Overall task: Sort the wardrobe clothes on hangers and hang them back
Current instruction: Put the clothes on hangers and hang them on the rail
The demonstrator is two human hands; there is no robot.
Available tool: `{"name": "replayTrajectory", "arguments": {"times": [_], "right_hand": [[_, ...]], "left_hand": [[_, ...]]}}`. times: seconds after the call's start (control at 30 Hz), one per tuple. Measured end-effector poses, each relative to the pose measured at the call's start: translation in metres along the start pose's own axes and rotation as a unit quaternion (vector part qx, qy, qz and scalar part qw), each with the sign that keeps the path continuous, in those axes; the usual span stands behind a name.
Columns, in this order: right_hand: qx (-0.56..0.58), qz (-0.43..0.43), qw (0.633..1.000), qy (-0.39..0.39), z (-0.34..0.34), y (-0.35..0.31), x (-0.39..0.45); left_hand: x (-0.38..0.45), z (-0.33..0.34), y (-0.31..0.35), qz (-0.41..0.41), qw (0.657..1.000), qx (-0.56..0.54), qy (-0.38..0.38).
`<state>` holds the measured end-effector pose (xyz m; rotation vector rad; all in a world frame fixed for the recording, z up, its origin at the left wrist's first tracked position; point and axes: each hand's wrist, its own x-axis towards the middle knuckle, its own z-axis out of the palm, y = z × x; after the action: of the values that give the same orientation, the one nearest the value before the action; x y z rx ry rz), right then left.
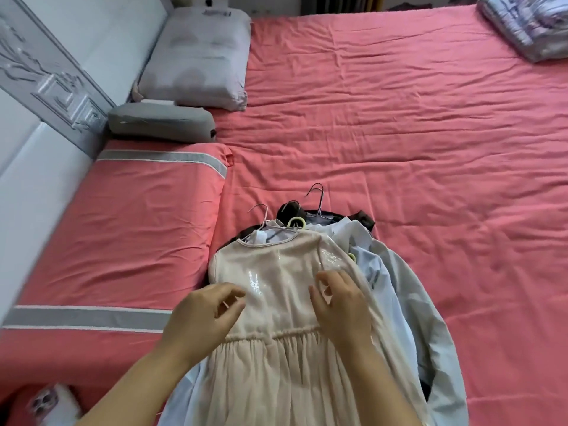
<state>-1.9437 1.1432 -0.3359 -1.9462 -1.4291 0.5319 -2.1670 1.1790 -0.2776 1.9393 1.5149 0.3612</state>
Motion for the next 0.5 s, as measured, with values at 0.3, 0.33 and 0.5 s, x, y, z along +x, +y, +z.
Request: {"name": "replayTrajectory", "arguments": {"times": [0.3, 0.33, 0.5], "right_hand": [[-0.056, 0.019, 0.997, -0.053, 0.074, 0.062, 0.103], [-0.076, 0.016, 0.995, -0.057, 0.082, 0.066, 0.111], [-0.173, 0.008, 0.980, -0.095, 0.111, 0.078, 0.136]], "left_hand": [[0.050, 0.032, -0.028, -0.087, 0.996, 0.008, -0.003], [0.052, 0.033, -0.033, -0.094, 0.995, 0.008, -0.005], [0.054, 0.035, -0.052, -0.113, 0.993, 0.011, -0.014]]}}
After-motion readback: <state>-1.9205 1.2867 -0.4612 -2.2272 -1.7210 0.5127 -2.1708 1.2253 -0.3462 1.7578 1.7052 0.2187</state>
